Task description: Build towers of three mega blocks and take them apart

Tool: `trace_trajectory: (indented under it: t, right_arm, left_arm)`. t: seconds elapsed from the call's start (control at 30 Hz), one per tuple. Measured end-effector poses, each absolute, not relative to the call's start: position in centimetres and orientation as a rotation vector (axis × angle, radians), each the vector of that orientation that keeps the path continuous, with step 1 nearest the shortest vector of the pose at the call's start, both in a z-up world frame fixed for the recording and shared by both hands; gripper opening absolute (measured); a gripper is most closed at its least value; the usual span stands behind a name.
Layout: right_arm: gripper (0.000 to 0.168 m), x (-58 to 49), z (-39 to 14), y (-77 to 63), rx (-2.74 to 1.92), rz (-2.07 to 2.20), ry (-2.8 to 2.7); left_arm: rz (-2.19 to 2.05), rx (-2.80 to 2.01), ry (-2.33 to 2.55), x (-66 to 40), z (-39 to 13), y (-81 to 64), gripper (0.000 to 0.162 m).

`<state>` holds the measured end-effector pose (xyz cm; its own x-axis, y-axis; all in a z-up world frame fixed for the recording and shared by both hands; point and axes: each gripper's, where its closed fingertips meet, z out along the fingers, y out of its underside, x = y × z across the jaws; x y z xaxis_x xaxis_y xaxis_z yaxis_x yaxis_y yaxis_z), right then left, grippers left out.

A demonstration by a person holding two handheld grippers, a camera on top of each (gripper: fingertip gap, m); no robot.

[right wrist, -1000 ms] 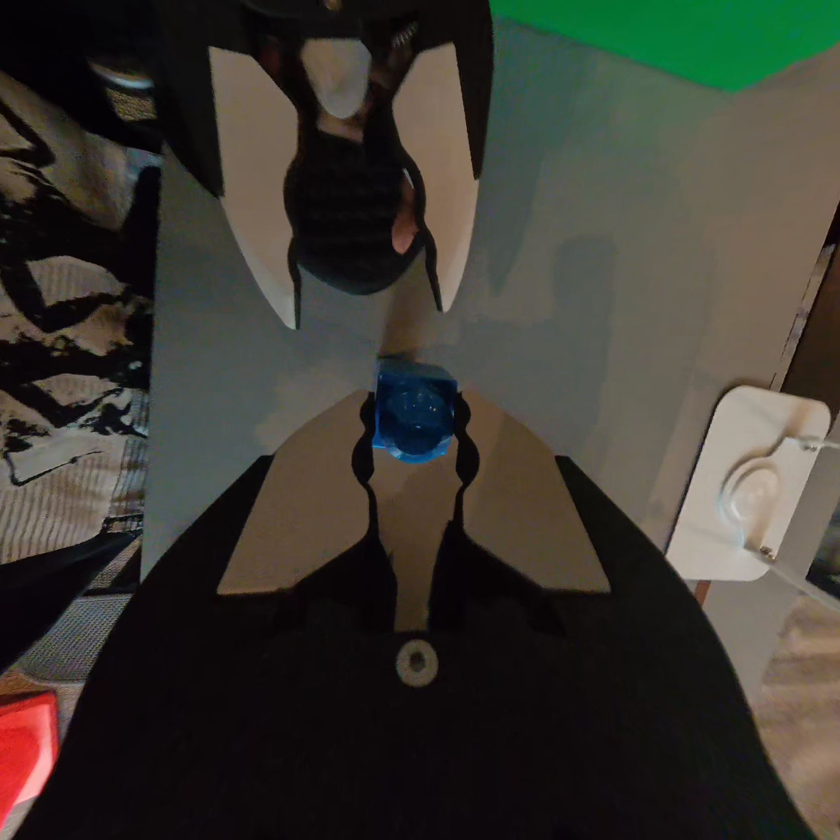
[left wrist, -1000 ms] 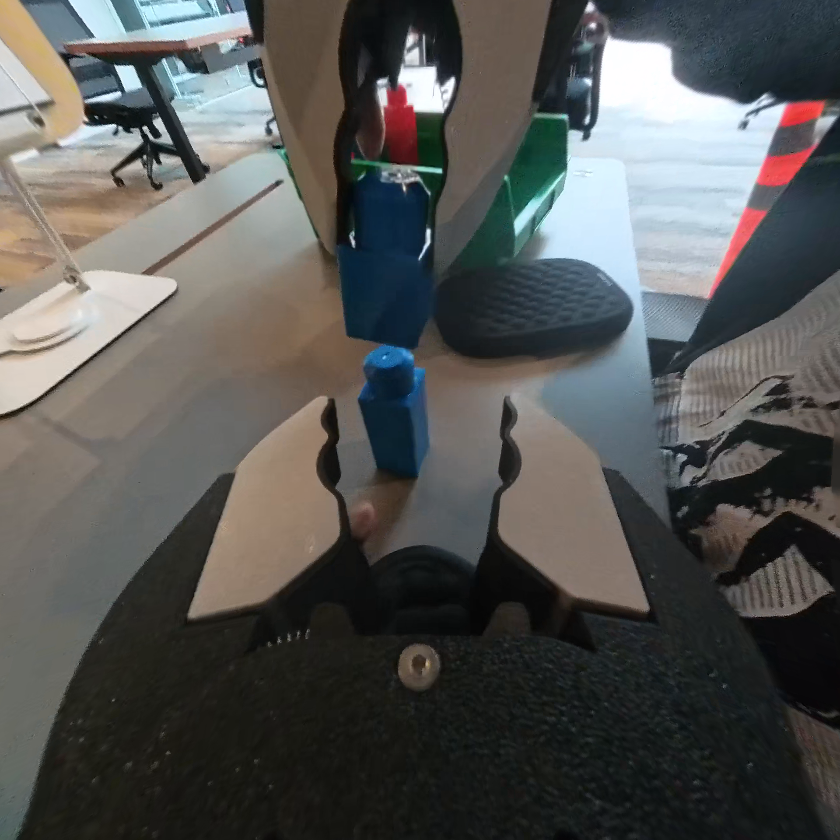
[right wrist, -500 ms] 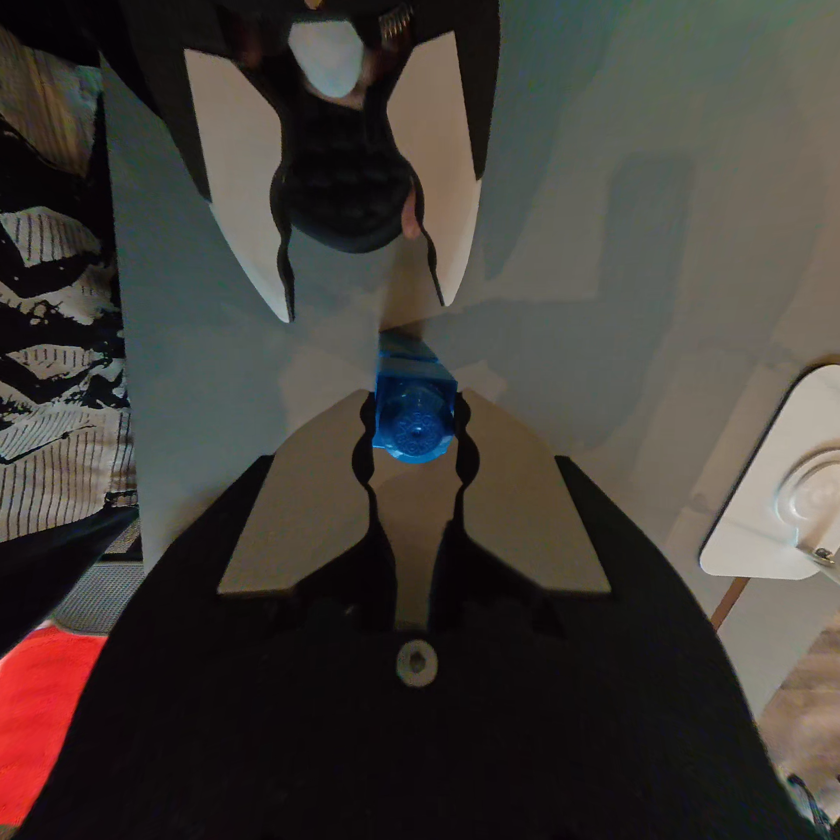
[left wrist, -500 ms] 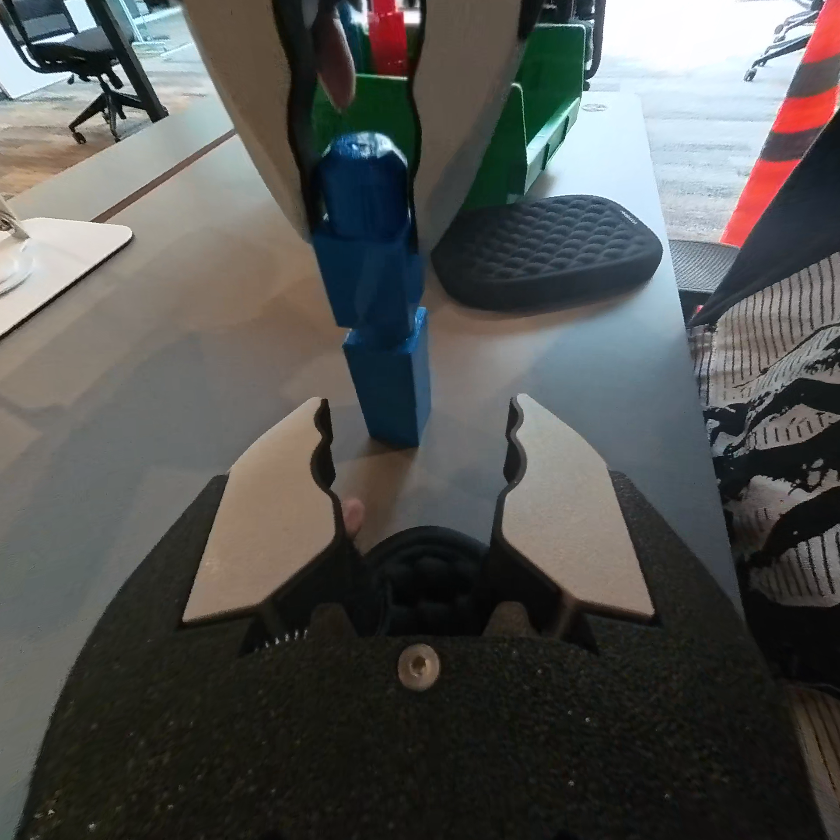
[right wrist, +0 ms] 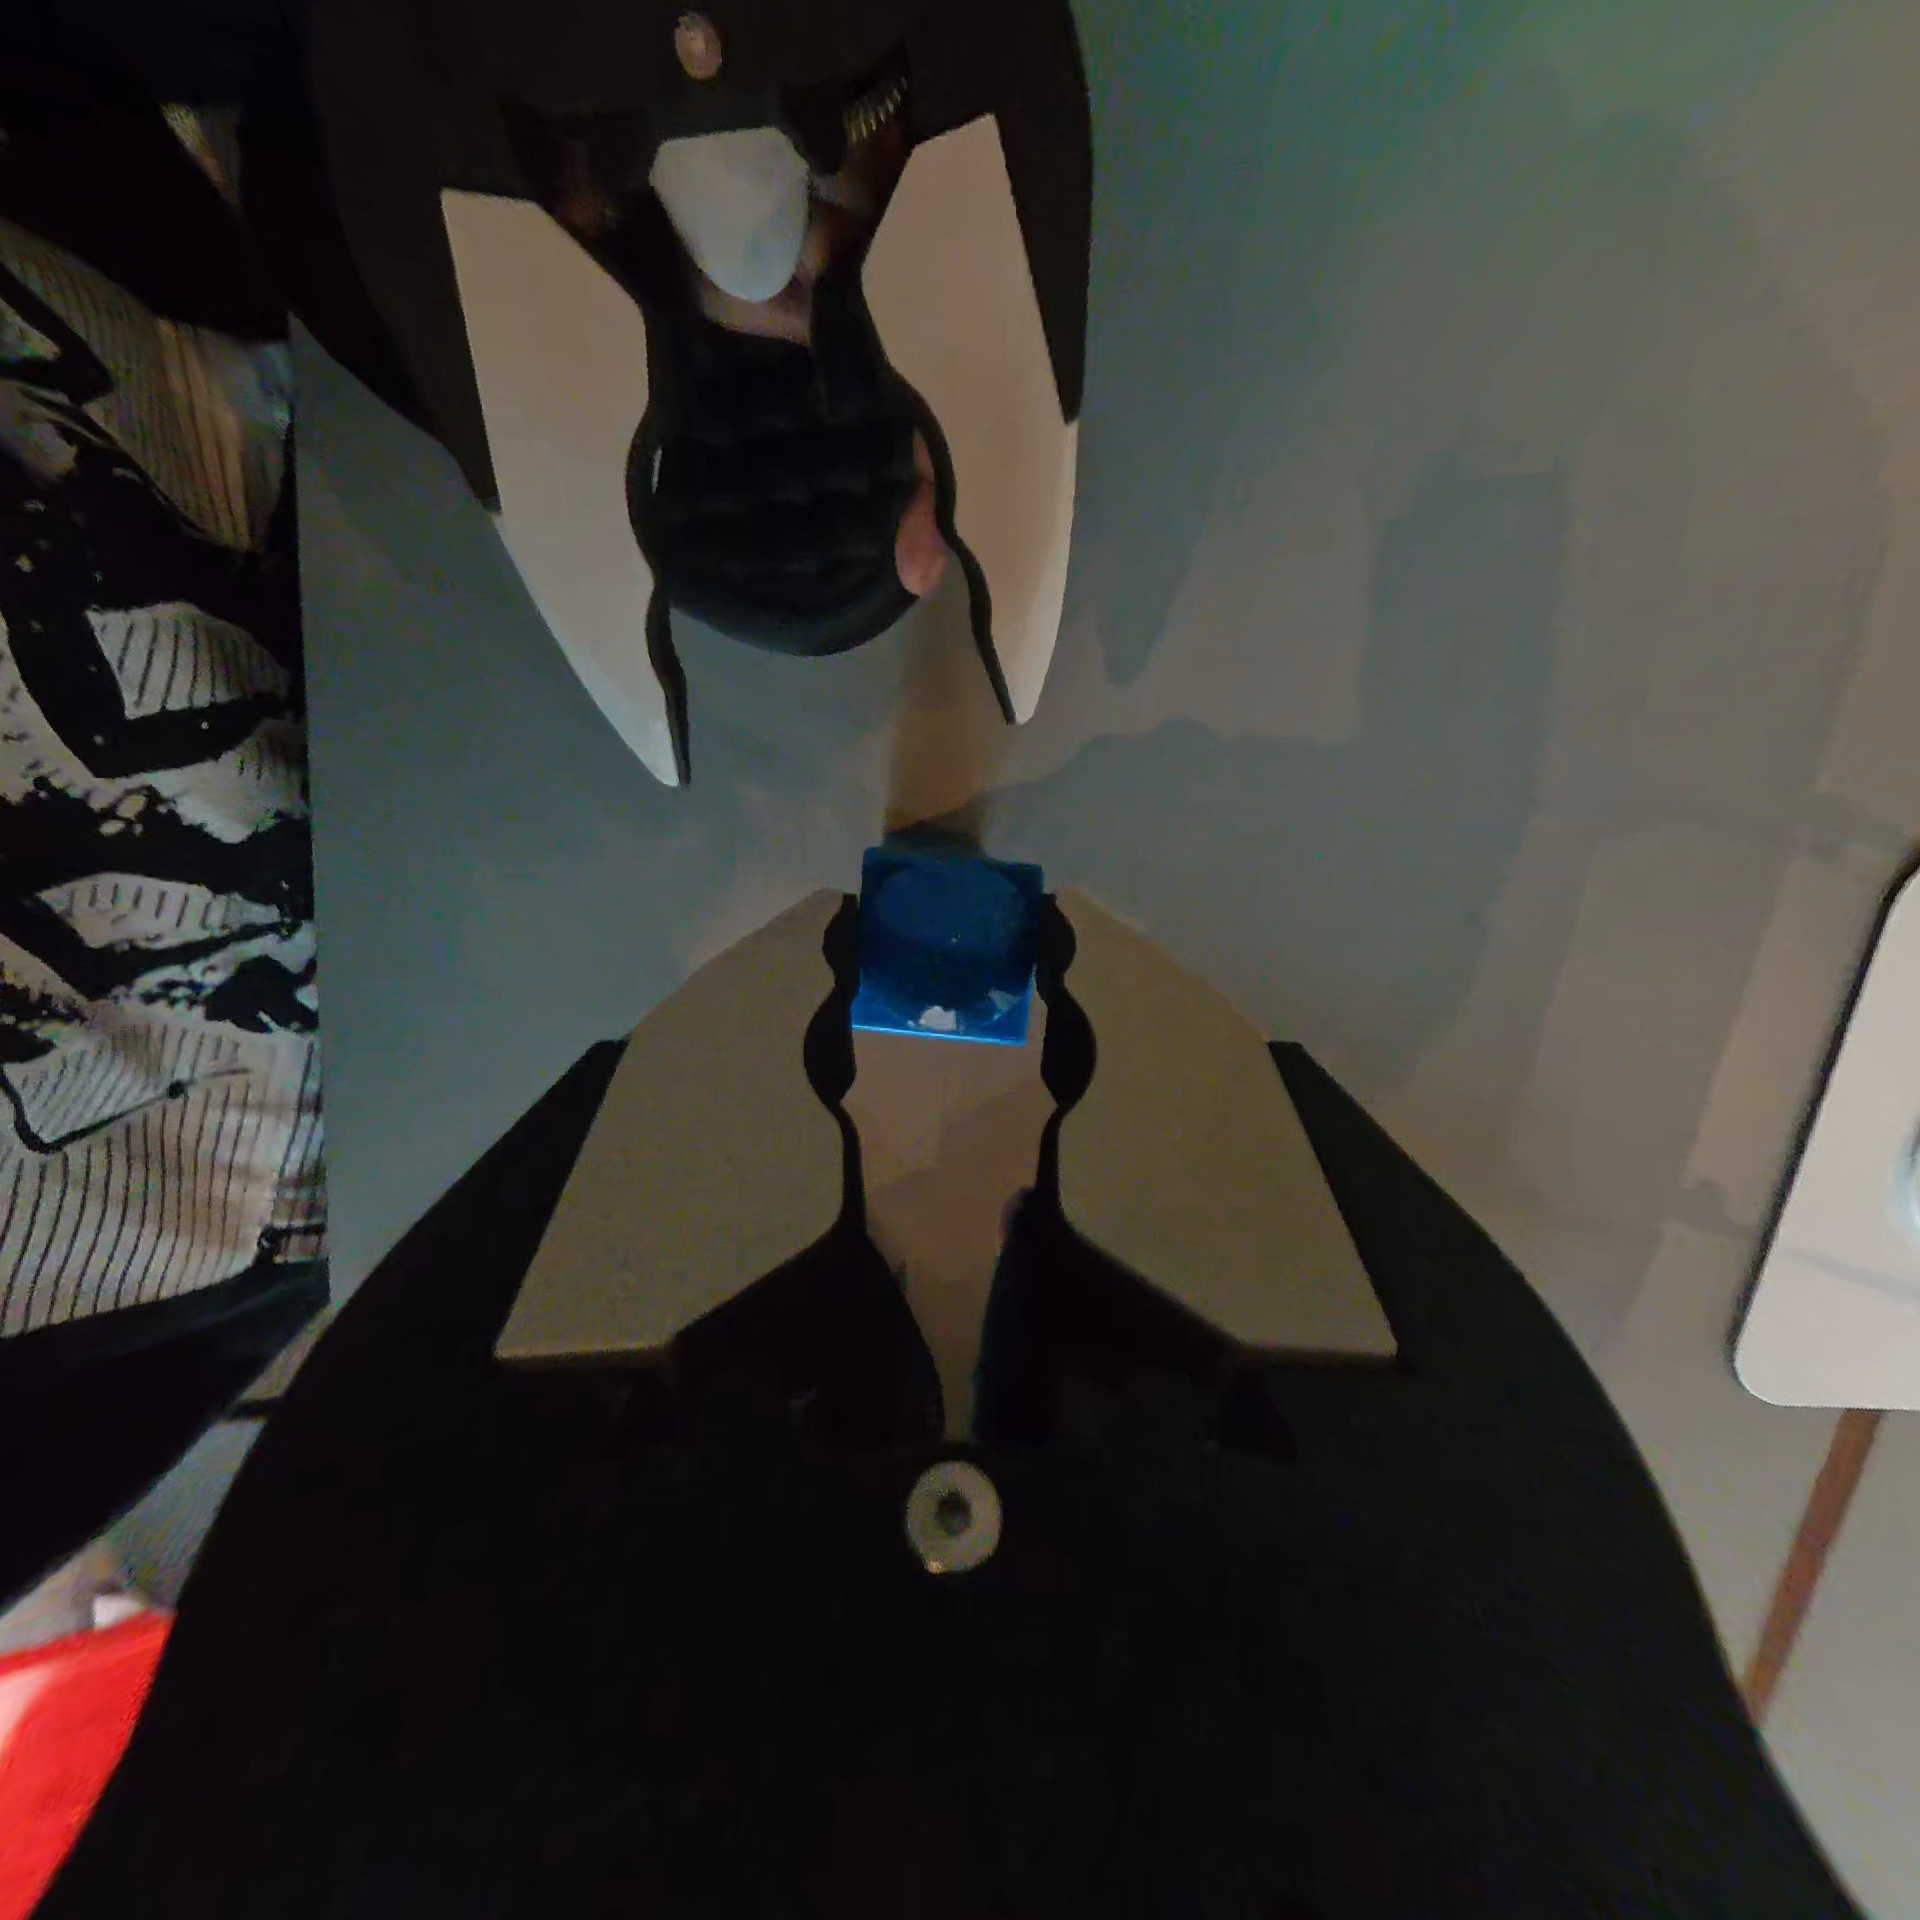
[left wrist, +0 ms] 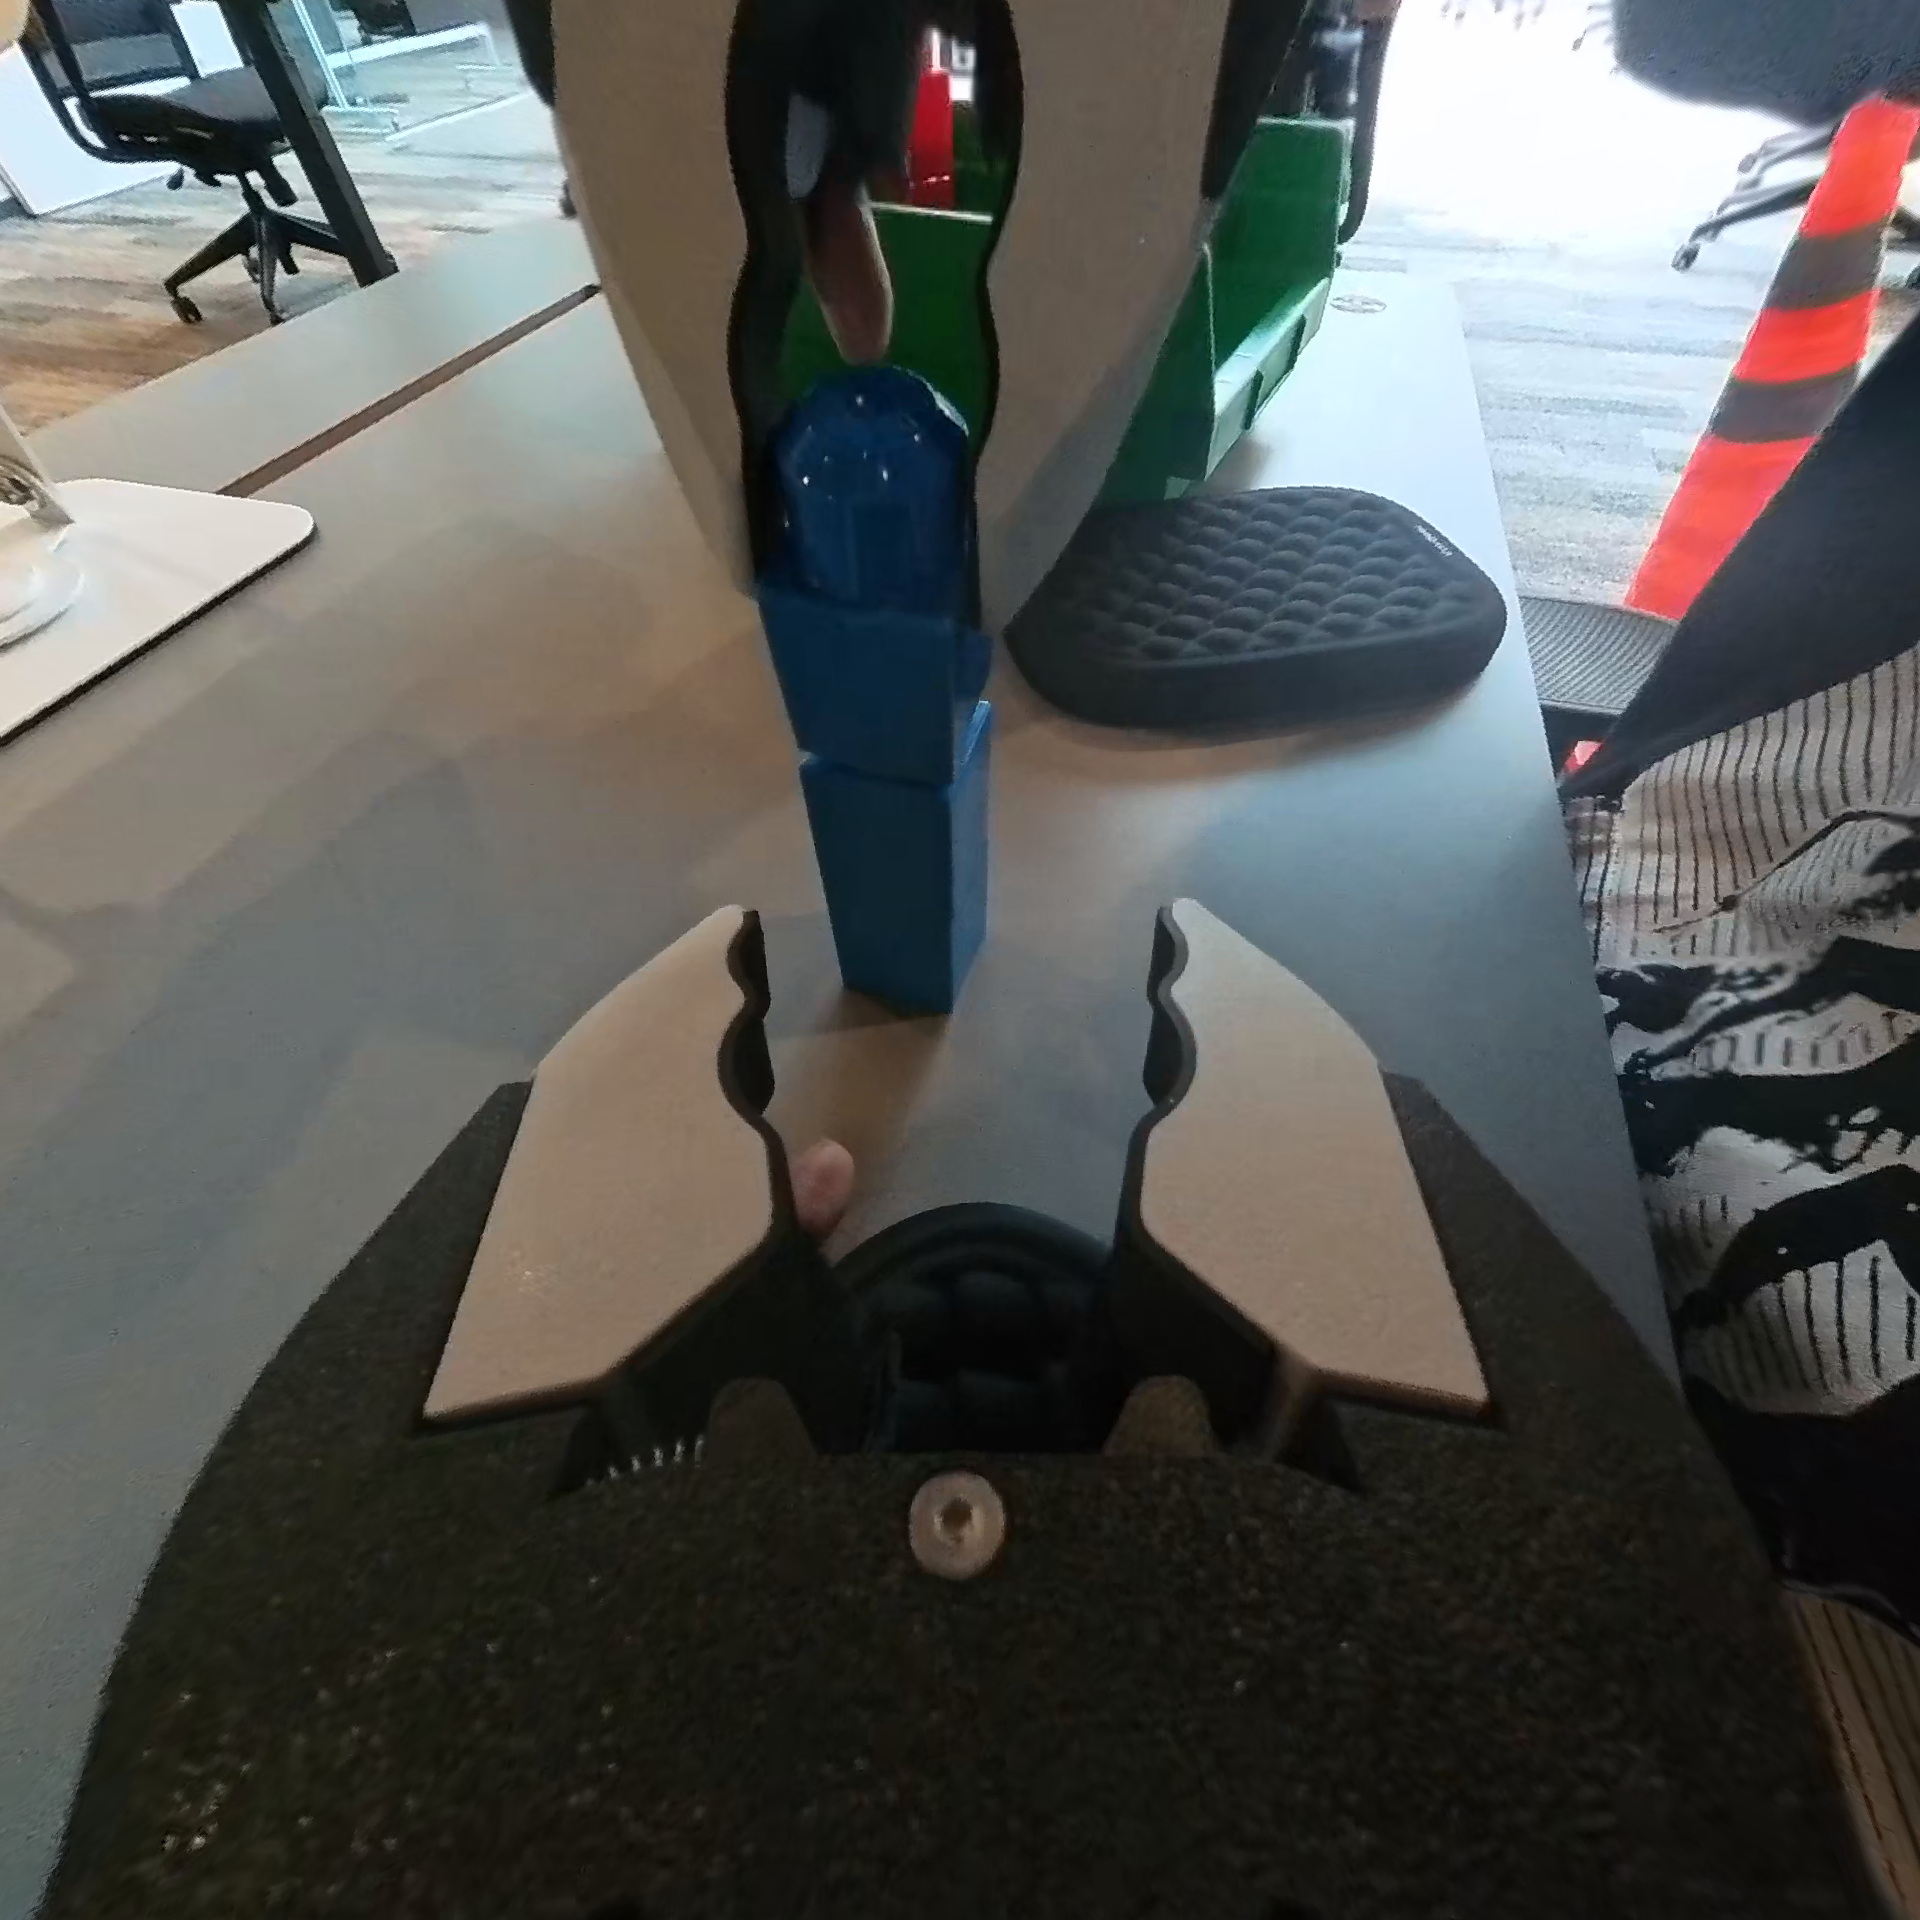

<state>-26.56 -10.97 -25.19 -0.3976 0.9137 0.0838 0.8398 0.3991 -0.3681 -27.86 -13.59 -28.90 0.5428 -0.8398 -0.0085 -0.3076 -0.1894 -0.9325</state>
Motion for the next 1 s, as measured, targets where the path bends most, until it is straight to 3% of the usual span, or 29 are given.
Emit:
trace_trajectory:
  t: [0.03, 0.33, 0.9, 1.0]
  right_arm:
    - [0.033, -26.46, -25.18, -10.86, -1.54, 0.422, -2.366]
    - [0.032, -26.13, -25.42, -10.53, -1.511, 0.74, -2.093]
    - [0.033, -26.18, -25.4, -10.65, -1.494, 0.637, -2.203]
    - [0.059, -26.36, -25.2, -10.18, -1.501, 0.603, -2.176]
  left_arm:
    - [-0.649, -1.751, 0.957, -27.88, -28.89, -13.58, 0.07]
    - [-0.656, -1.761, 0.952, -27.91, -28.97, -13.49, 0.069]
    - [-0.639, -1.796, 0.971, -27.78, -29.6, -13.39, 0.068]
    - [-0.638, -1.795, 0.968, -27.79, -29.59, -13.36, 0.067]
